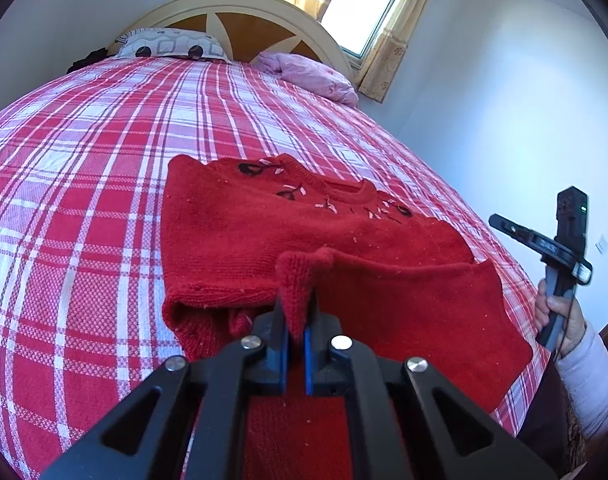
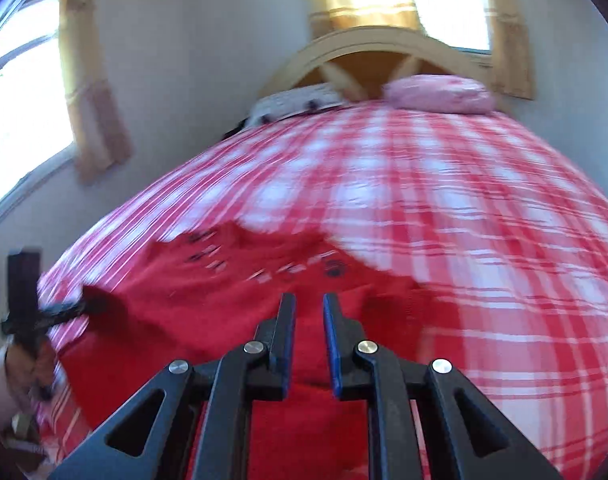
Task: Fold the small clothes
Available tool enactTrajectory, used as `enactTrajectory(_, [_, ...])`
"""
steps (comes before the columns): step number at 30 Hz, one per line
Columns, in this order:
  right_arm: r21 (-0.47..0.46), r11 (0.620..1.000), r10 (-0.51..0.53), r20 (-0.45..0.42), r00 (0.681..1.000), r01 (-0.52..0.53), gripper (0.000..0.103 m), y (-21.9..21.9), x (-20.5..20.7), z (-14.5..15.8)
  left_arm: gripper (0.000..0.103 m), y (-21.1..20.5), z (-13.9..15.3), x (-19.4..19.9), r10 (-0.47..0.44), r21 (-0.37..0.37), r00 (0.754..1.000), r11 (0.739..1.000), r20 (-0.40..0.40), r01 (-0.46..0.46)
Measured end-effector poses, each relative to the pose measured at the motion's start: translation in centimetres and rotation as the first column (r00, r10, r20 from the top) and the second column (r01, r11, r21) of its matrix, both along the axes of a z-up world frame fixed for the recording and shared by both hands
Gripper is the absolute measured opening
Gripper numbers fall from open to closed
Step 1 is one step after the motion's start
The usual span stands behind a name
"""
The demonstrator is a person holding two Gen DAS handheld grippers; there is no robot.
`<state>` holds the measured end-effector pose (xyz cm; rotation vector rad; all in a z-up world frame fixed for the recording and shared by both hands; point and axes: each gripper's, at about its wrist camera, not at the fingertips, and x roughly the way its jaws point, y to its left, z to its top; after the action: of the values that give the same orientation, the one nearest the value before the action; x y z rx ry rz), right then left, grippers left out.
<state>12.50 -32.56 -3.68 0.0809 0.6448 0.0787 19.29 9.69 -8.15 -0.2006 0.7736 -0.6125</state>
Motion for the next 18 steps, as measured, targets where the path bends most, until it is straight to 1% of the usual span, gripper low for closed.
enactTrajectory(2, [-0.023,0.999,0.034,-0.072,0.997,-0.036,0.015,1.0,0.9,-1.7,0.006,0.0,0.0,0.1,0.006,0.000,1.000,1.000,-0.002,-0.006])
enactTrajectory(3, [-0.032,0.999,0.027,-0.114,0.993,-0.031,0.015,1.2,1.5,-2.8,0.006,0.0,0.0,0.1,0.009,0.000,1.000,1.000,-0.004,-0.009])
enactTrajectory(4, [-0.043,0.999,0.001,-0.176,0.984,-0.009,0.015,1.0,2.2,-4.2,0.006,0.0,-0.1,0.1,0.013,0.003,1.000,1.000,-0.005,-0.013])
enactTrajectory(5, [-0.034,0.999,-0.026,-0.227,0.974,0.019,0.015,0.4,2.6,-5.4,0.006,0.0,-0.1,0.1,0.015,0.008,1.000,1.000,-0.006,-0.015])
enactTrajectory(6, [0.014,1.000,-0.024,-0.219,0.975,0.028,0.015,-0.2,2.3,-5.5,0.006,-0.1,-0.1,0.1,0.015,0.013,1.000,1.000,-0.007,-0.015])
enactTrajectory(7, [0.083,0.995,-0.038,-0.187,0.982,0.054,0.015,-1.1,1.6,-5.0,0.006,-0.1,-0.2,0.1,0.015,0.018,1.000,1.000,-0.008,-0.015])
enactTrajectory(8, [0.129,0.988,-0.064,-0.160,0.985,0.085,0.015,-2.0,0.9,-4.3,0.006,-0.2,-0.1,0.1,0.012,0.026,1.000,1.000,-0.006,-0.012])
enactTrajectory(9, [0.170,0.979,-0.092,-0.131,0.987,0.114,0.018,-2.6,0.0,-3.7,0.006,-0.2,-0.1,0.1,0.008,0.031,1.000,0.999,-0.002,-0.007])
enactTrajectory(10, [0.219,0.967,-0.106,-0.100,0.989,0.126,0.025,-3.4,-1.1,-3.1,0.006,-0.2,0.0,0.0,-0.004,0.036,1.000,0.999,0.003,0.004])
enactTrajectory(11, [0.264,0.956,-0.113,-0.072,0.991,0.128,0.051,-3.9,-2.3,-2.8,0.006,-0.3,0.0,0.0,-0.015,0.038,1.000,0.999,0.005,0.014])
enactTrajectory(12, [0.285,0.949,-0.122,-0.058,0.991,0.133,0.077,-4.2,-3.1,-2.6,0.006,-0.4,0.1,0.1,-0.027,0.038,1.000,0.999,0.008,0.027])
enactTrajectory(13, [0.293,0.945,-0.137,-0.041,0.990,0.143,0.081,-4.3,-4.1,-2.5,0.006,-0.6,0.1,0.1,-0.041,0.041,0.999,0.998,0.011,0.040])
enactTrajectory(14, [0.287,0.947,-0.142,-0.034,0.989,0.146,0.082,-4.2,-4.4,-2.7,0.006,-0.8,0.2,0.1,-0.052,0.046,0.999,0.998,0.011,0.052])
enactTrajectory(15, [0.265,0.953,-0.142,-0.043,0.989,0.148,0.081,-4.1,-4.9,-3.0,0.007,-1.1,0.1,0.2,-0.061,0.056,0.998,0.997,0.010,0.061])
enactTrajectory(18, [0.205,0.968,-0.134,-0.075,0.988,0.147,0.081,-3.4,-4.8,-4.1,0.008,-1.9,-0.1,0.6,-0.073,0.080,0.997,0.994,-0.001,0.073])
